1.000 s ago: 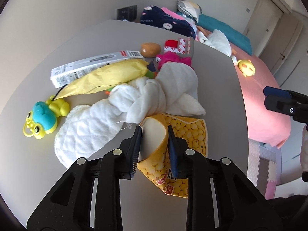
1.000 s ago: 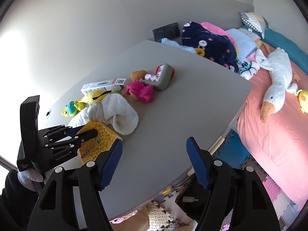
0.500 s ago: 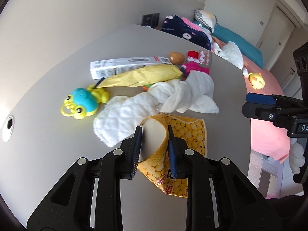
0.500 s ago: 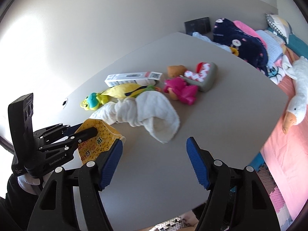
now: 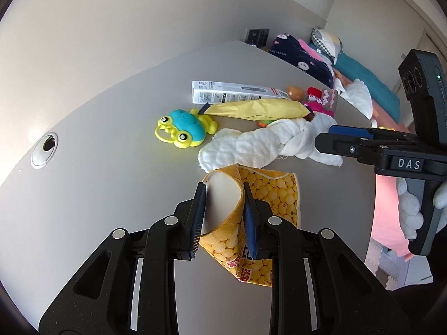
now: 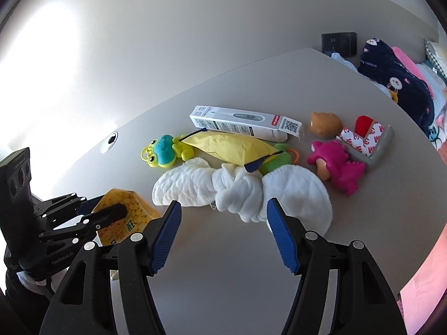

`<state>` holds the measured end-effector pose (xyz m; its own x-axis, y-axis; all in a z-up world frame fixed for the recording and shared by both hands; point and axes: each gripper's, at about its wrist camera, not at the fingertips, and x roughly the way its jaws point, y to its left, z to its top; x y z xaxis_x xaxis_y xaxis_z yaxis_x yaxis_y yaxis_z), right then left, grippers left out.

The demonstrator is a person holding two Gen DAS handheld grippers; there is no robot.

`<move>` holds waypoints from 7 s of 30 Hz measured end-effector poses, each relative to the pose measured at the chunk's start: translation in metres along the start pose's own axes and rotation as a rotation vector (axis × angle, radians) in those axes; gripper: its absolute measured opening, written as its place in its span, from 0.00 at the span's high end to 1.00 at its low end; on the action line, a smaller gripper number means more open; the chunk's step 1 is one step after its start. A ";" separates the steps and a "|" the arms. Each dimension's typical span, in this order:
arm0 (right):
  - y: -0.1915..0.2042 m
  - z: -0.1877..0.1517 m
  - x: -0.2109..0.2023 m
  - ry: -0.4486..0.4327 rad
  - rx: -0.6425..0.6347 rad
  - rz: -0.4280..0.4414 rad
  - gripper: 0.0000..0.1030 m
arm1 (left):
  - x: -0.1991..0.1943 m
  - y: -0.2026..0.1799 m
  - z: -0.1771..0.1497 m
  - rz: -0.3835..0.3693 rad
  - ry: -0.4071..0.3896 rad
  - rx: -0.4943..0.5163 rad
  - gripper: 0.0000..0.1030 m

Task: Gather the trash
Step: 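Grasp the white knotted cloth with the right gripper while the left gripper holds the snack bag, then carry the snack bag and white cloth over the black bin and release both, then move both open grippers back over the table, then grasp the teal-yellow frog toy with the left gripper while the right gripper grasps the pink dinosaur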

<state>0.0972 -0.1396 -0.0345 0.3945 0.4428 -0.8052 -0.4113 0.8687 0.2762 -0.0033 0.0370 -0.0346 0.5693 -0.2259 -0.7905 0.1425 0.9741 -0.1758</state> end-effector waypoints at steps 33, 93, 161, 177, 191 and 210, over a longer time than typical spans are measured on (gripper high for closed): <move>-0.021 -0.019 -0.032 -0.034 0.109 -0.024 0.65 | -0.021 -0.026 0.003 -0.031 -0.033 0.050 0.76; -0.180 -0.218 -0.264 -0.359 0.715 -0.499 0.64 | 0.031 -0.339 0.007 -0.564 0.082 0.721 0.75; -0.115 -0.085 -0.133 -0.202 0.359 -0.263 0.29 | 0.029 -0.143 0.025 -0.116 0.001 0.287 0.16; -0.087 -0.034 -0.067 -0.128 0.260 -0.147 0.29 | 0.022 -0.054 0.028 0.027 -0.014 0.128 0.16; -0.095 0.005 -0.004 -0.042 0.246 -0.125 0.29 | 0.051 -0.002 0.049 0.084 0.008 0.034 0.16; -0.100 0.027 0.039 -0.015 0.208 -0.167 0.40 | 0.097 0.040 0.066 0.068 0.024 0.034 0.16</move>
<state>0.1758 -0.2031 -0.0791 0.4557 0.2916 -0.8410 -0.1628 0.9562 0.2433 0.1117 0.0534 -0.0798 0.5593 -0.1584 -0.8137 0.1316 0.9861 -0.1015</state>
